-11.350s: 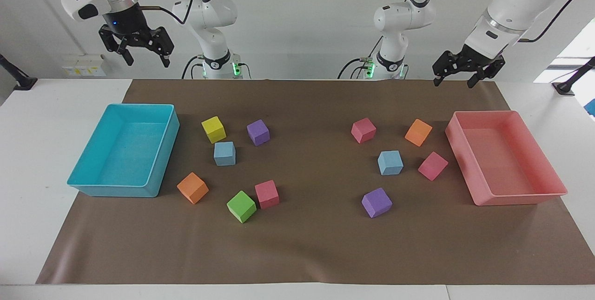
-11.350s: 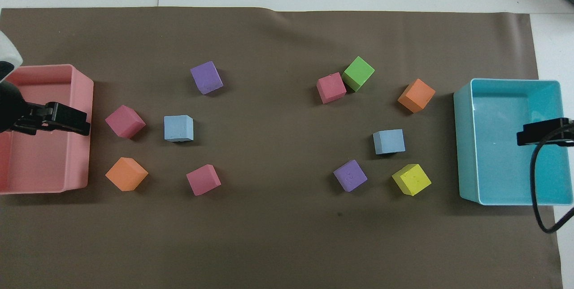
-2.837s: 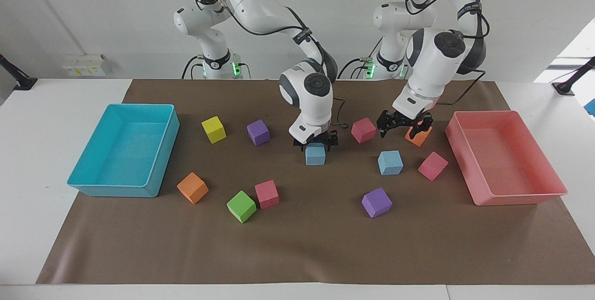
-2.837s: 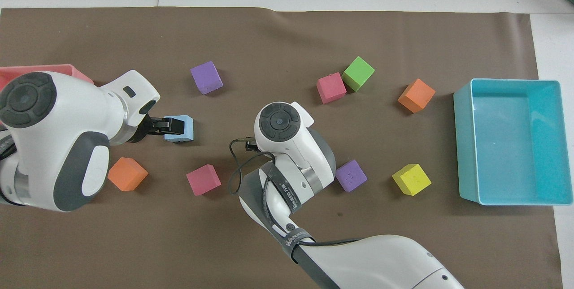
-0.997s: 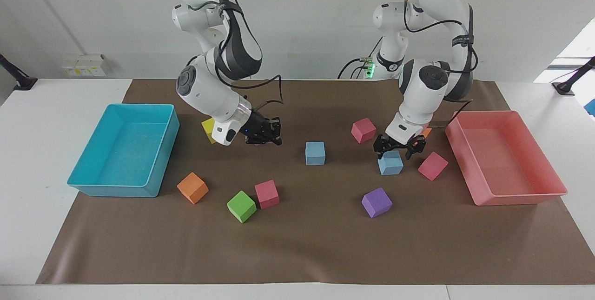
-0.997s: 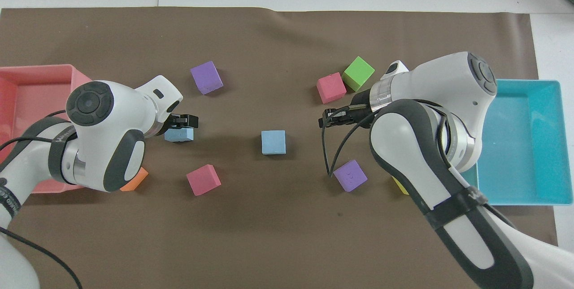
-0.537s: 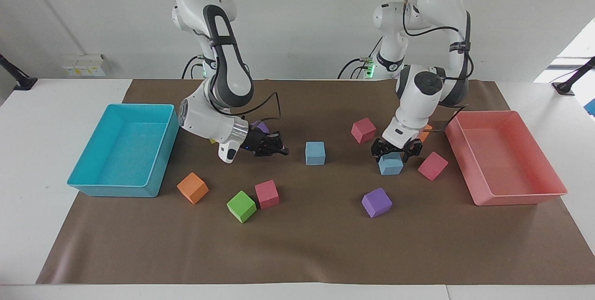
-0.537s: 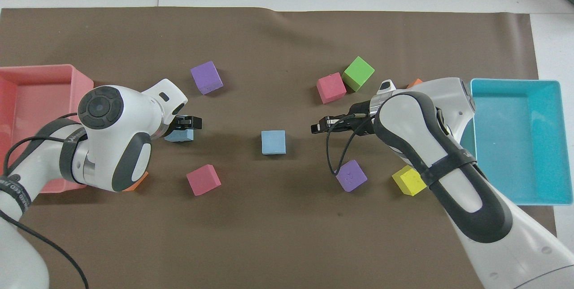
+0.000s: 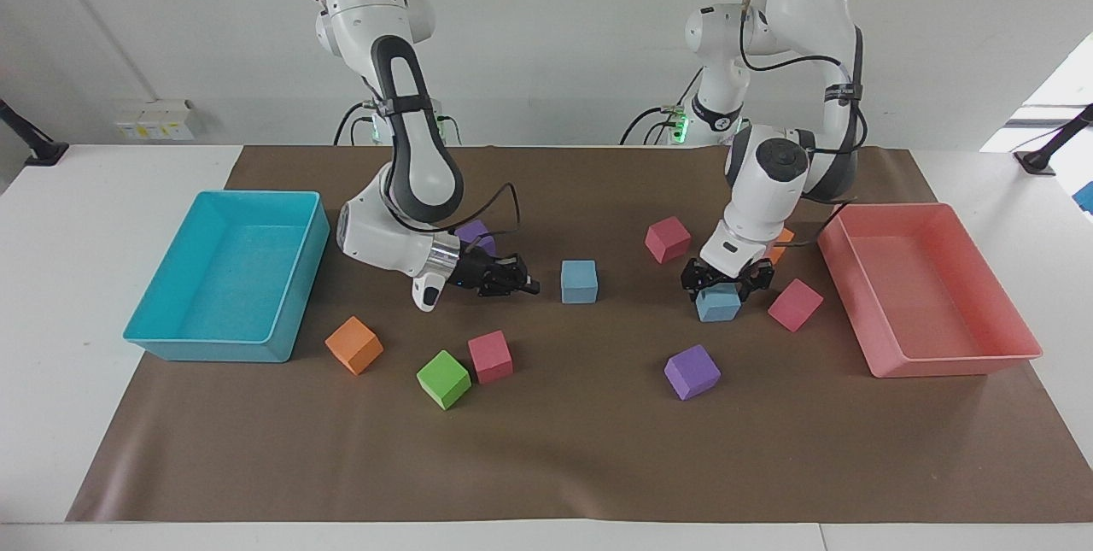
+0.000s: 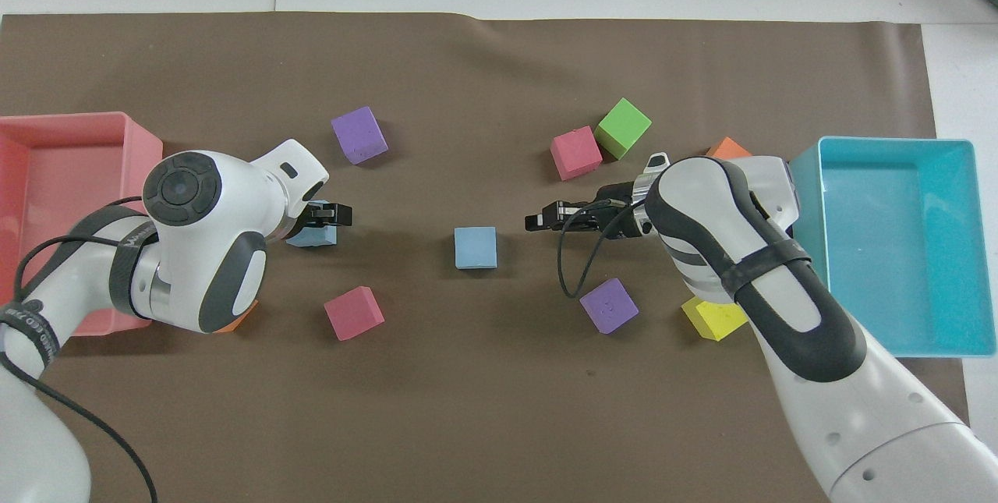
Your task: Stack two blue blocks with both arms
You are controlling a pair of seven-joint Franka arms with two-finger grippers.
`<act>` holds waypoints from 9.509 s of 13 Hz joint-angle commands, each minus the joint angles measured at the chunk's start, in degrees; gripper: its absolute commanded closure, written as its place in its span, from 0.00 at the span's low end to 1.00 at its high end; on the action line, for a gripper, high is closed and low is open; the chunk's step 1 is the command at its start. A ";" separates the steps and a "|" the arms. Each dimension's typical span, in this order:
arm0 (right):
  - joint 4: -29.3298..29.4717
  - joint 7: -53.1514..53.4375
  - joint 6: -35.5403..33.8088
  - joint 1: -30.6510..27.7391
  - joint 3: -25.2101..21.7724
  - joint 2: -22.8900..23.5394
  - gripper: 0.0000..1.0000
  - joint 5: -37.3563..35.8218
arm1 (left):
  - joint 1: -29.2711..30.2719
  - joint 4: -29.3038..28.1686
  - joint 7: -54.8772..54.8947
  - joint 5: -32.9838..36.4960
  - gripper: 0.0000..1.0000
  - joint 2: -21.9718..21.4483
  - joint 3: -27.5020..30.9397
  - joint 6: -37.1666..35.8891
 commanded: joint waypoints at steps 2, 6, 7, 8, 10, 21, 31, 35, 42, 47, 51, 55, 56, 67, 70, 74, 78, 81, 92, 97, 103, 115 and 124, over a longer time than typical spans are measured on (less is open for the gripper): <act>-0.80 -1.61 -1.91 0.17 0.38 0.87 1.00 3.33 | -1.04 -0.85 -1.49 1.53 0.08 -0.08 1.00 1.89; -0.81 0.84 -2.36 0.35 0.38 1.66 1.00 3.86 | -0.95 -0.76 -1.49 1.53 0.36 -0.08 1.00 1.89; -0.81 1.46 -2.44 0.35 0.38 1.58 1.00 3.86 | -1.03 -0.76 -1.41 1.53 0.40 -0.08 1.08 1.71; -0.81 2.25 -2.18 0.79 0.38 1.58 1.00 3.78 | -1.03 -0.68 -1.40 1.53 0.44 -0.08 1.08 1.36; -0.72 2.60 -1.48 1.40 0.29 1.75 1.00 3.16 | -1.21 -0.24 -1.49 1.53 0.48 -0.08 1.08 1.01; -0.72 4.54 0.90 1.49 0.29 2.02 1.00 0.52 | -10.77 11.01 -15.45 1.18 0.51 -4.56 0.73 -16.39; -0.72 4.72 0.90 1.49 0.20 2.02 1.00 0.52 | -20.90 14.44 -26.09 0.74 0.53 -2.37 0.73 -14.64; -0.72 5.15 0.90 1.40 0.29 2.02 1.00 0.61 | -23.62 17.78 -28.04 0.83 0.54 0.98 0.73 -14.37; -0.72 5.24 0.81 1.40 0.29 2.02 1.00 0.61 | -23.71 19.01 -27.86 2.23 0.56 4.40 0.73 -13.32; -0.72 5.24 0.81 1.40 0.29 2.02 1.00 0.61 | -23.97 22.53 -26.98 3.29 0.59 7.22 0.73 -13.76; -0.63 5.24 0.81 1.40 0.29 2.10 1.00 0.61 | -25.11 22.53 -25.49 3.29 0.61 7.04 0.73 -14.55; -0.72 5.24 0.81 1.40 0.29 2.02 1.00 0.61 | -25.64 21.83 -25.84 3.03 0.61 7.04 0.73 -14.72; -0.63 5.24 0.81 1.40 0.29 2.02 1.00 0.61 | -26.17 21.65 -25.93 2.94 0.61 6.87 0.73 -15.33; -0.72 5.24 0.89 1.40 0.29 2.10 1.00 0.61 | -25.56 21.47 -26.19 2.76 0.61 6.78 0.73 -16.13; -0.72 5.24 0.90 1.40 0.21 2.10 1.00 0.61 | -25.38 21.39 -26.10 2.76 0.61 6.78 0.73 -16.13; -0.72 5.24 0.81 1.40 0.29 2.02 1.00 0.61 | -25.47 20.95 -26.10 2.76 0.61 6.61 0.73 -16.22; -0.72 5.24 0.81 1.40 0.29 2.10 1.00 0.61 | -25.38 20.86 -26.10 2.76 0.61 6.60 0.73 -16.13; -0.72 5.24 0.81 1.40 0.20 2.10 1.00 0.61 | -25.29 20.77 -26.01 2.76 0.60 6.52 0.82 -16.04; -0.72 5.33 0.89 1.40 0.20 2.10 1.00 0.61 | -25.12 20.60 -26.01 2.85 0.46 6.52 0.82 -16.04; -0.72 5.42 0.90 1.40 0.20 2.10 1.00 0.61 | -25.56 20.60 -26.10 2.76 0.45 6.43 0.82 -16.22; -0.72 5.51 0.90 1.40 0.20 2.10 1.00 0.61 | -25.47 20.16 -26.10 2.85 0.37 6.25 0.82 -16.48; -0.81 5.51 0.98 1.41 0.20 2.02 1.00 0.52 | -25.47 20.77 -26.19 2.94 0.11 6.25 1.08 -16.66; 0.24 8.83 0.19 0.53 0.12 -0.35 1.00 -5.95 | -21.70 26.66 -22.70 2.41 0.00 0.64 1.44 -26.49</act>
